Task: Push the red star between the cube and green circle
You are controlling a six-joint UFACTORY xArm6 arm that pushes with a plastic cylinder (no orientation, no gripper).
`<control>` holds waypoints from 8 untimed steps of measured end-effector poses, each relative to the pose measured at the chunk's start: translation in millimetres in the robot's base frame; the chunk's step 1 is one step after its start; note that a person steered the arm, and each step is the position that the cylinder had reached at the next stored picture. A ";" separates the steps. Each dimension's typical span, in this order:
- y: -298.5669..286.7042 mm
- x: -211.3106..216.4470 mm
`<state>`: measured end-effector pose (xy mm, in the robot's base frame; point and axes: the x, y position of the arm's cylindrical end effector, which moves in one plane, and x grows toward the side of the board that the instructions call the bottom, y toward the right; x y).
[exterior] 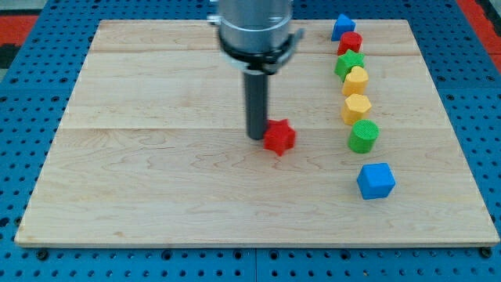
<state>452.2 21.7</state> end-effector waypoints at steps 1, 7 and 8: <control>29.3 0.7; 82.3 22.5; 93.1 24.4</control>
<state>476.7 114.8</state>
